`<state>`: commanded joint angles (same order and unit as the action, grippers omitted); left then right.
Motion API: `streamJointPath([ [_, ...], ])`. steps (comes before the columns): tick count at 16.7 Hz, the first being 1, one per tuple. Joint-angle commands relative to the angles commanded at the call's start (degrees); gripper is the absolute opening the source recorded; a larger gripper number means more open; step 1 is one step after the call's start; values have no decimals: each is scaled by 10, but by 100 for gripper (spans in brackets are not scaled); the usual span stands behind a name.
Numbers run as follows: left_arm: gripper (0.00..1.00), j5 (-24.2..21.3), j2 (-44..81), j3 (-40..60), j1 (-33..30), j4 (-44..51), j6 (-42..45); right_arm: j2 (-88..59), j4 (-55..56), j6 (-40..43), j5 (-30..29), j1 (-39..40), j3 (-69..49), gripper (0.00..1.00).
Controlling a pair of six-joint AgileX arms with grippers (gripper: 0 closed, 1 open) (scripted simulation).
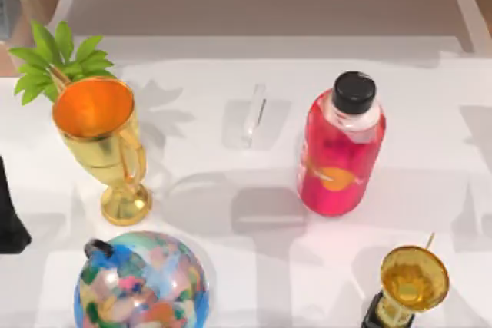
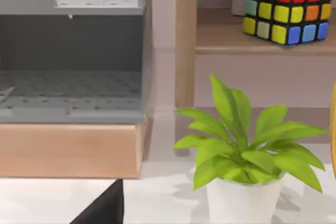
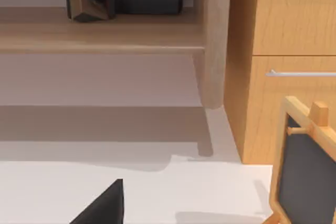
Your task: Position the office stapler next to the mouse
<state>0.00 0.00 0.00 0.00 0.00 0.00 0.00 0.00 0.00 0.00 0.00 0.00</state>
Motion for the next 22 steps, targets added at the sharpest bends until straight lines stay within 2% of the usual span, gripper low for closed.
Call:
streamJointPath([
  [5,100,0,0,0,0,0,0,-32,-15,-10,-3,8,-31,100],
  [9,100,0,0,0,0,0,0,-152,-71,-49,-14,37,-148,100],
  [14,100,0,0,0,0,0,0,-393,-183,-128,-37,95,-384,100],
  [22,100,0,0,0,0,0,0,-880,-413,-290,-82,213,-867,100],
])
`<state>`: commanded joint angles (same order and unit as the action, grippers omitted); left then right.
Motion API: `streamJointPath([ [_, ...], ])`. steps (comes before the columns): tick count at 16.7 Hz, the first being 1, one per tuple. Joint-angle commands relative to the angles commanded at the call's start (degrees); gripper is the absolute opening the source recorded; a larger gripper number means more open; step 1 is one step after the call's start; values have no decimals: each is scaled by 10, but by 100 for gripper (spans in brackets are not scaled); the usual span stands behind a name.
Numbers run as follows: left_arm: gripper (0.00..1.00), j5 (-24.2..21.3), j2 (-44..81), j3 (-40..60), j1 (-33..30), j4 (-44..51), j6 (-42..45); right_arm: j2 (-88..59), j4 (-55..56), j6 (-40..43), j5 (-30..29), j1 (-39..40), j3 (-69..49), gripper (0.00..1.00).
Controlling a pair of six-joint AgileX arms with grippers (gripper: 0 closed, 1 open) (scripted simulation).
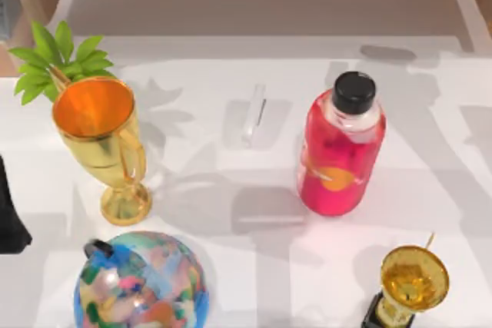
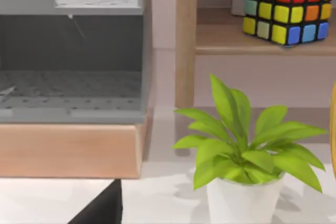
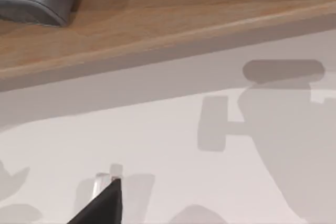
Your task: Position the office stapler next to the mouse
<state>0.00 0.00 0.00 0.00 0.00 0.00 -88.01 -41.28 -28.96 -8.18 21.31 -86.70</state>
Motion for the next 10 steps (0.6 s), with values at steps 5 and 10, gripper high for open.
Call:
streamJointPath([
  [5,100,0,0,0,0,0,0,-297,-145,-100,-27,74,-293,100],
  [10,100,0,0,0,0,0,0,-533,-267,-181,-48,134,-524,100],
])
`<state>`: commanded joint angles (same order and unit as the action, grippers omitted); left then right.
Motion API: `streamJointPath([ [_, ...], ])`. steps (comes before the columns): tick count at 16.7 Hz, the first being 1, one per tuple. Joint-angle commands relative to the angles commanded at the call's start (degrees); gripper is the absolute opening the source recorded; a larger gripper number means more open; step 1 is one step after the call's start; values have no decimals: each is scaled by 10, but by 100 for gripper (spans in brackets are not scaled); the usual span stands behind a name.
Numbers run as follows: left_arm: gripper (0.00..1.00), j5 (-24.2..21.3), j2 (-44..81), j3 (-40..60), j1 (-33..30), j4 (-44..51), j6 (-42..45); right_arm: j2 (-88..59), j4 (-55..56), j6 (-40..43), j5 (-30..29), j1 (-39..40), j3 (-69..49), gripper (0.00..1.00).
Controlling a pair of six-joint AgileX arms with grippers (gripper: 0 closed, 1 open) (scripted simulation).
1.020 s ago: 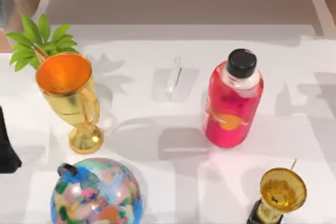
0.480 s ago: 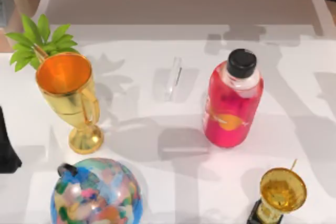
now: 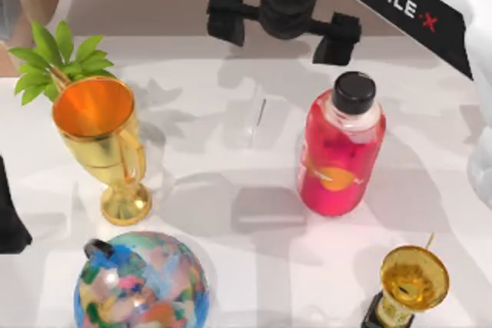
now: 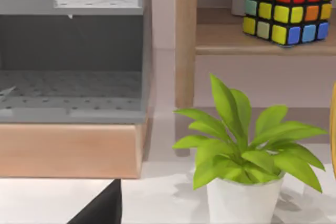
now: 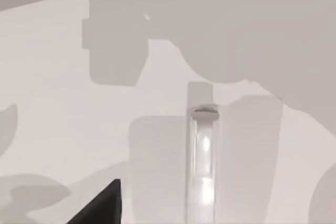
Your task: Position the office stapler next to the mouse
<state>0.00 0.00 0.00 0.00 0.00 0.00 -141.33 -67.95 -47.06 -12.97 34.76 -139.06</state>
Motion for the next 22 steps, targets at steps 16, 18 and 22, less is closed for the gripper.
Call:
streamJointPath([
  [16,100,0,0,0,0,0,0,-152,-35,-42,-10,32,-98,100],
  [18,100,0,0,0,0,0,0,-160,-8,-40,-10,29,-80,100],
  [22,100,0,0,0,0,0,0,-164,5,-38,-10,28,-71,100],
])
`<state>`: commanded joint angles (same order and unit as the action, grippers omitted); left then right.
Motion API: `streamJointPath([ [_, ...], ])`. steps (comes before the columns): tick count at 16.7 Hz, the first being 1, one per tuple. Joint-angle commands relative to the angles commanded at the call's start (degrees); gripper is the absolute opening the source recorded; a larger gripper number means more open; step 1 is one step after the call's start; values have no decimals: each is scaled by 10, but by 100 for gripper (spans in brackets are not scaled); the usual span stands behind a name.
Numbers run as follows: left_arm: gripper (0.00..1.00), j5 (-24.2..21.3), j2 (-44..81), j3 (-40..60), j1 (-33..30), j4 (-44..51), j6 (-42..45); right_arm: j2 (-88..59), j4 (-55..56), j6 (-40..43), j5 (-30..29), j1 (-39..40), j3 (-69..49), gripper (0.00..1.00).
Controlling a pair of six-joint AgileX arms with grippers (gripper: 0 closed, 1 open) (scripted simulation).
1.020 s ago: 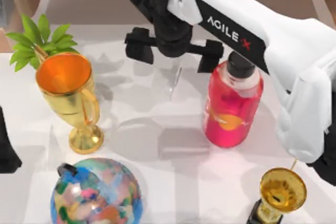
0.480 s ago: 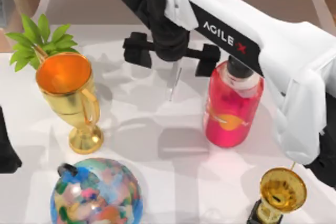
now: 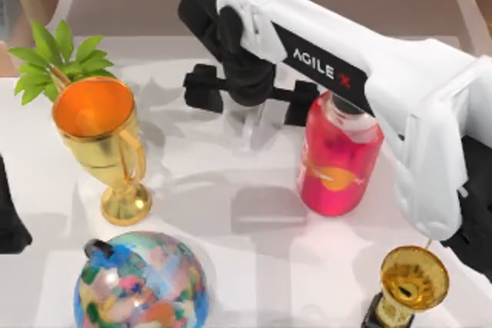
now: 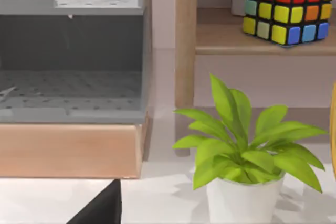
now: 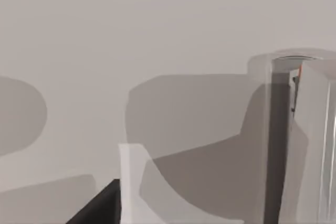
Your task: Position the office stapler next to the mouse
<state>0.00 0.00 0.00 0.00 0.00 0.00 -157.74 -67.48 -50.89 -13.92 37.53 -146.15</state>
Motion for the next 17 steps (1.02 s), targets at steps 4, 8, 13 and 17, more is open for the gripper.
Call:
streamJointPath([
  [4,100,0,0,0,0,0,0,0,0,0,0,0,0,77],
  [8,100,0,0,0,0,0,0,0,0,0,0,0,0,47],
  [13,100,0,0,0,0,0,0,0,0,0,0,0,0,10],
  [17,100,0,0,0,0,0,0,0,0,0,0,0,0,0],
])
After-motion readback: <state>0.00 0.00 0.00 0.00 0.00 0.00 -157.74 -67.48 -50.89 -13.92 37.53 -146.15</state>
